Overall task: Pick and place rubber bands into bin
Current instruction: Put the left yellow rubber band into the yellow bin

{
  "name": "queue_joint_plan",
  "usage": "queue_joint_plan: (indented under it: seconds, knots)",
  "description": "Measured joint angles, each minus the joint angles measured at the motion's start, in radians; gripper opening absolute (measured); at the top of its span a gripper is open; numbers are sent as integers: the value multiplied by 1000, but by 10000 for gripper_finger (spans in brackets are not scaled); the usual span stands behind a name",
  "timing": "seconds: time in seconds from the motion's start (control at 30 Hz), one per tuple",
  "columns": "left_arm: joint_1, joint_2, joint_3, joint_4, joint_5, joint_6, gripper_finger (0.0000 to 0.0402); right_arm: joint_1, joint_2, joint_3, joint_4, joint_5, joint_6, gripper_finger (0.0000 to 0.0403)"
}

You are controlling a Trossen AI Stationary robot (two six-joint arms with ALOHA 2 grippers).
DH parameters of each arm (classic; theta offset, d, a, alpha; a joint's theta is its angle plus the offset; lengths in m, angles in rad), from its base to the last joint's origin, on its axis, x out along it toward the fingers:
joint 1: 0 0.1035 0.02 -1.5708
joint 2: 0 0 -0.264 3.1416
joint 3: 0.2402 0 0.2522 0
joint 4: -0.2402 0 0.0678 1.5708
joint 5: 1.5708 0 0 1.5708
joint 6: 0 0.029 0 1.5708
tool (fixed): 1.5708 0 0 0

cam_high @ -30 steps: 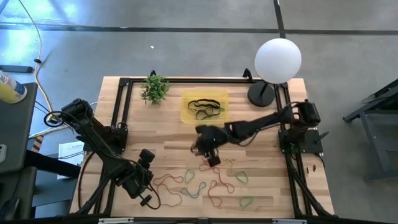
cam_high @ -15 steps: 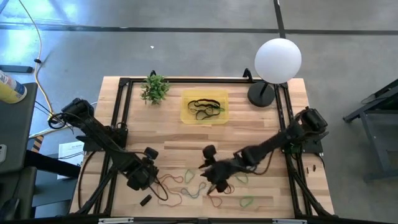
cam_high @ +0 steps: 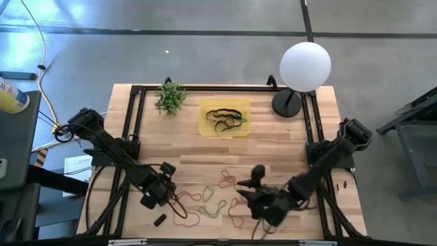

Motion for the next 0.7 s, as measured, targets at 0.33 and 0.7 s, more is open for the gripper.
queue_joint_plan:
  seconds: [0.33, 0.7]
  knots:
    - [0, 65, -1, 7, 9, 3, 99, 142, -6, 0, -96, 258, 166, 137]
    - [16, 72, -12, 43, 36, 2, 99, 180, -6, 0, -260, 360, 402, 138]
